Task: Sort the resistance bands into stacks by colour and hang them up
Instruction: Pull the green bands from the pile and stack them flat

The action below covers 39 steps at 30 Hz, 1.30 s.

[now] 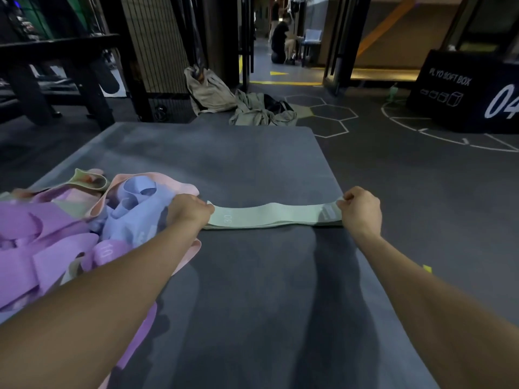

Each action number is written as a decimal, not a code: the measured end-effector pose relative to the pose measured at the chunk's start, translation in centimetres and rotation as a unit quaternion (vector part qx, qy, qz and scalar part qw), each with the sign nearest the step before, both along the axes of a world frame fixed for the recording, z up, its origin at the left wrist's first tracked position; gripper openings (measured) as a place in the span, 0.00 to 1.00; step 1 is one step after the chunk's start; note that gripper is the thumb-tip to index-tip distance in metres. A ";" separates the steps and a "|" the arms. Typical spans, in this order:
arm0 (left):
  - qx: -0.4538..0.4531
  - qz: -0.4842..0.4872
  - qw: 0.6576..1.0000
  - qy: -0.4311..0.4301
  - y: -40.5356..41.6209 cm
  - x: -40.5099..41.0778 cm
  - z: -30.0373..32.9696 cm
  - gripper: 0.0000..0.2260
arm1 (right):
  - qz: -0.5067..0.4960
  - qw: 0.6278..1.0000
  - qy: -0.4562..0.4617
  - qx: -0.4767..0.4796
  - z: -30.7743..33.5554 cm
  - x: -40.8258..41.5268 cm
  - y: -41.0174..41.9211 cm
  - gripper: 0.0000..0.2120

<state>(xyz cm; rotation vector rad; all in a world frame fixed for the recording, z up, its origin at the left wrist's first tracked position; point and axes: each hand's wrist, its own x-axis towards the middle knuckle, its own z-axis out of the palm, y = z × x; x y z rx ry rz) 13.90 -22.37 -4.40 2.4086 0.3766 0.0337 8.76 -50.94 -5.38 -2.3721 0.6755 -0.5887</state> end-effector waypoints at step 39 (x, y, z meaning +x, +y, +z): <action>0.183 -0.331 0.919 -0.116 1.0 -2.4 1.2 0.23 | 0.324 0.933 0.111 -0.108 1.9 -0.3 9.2 0.31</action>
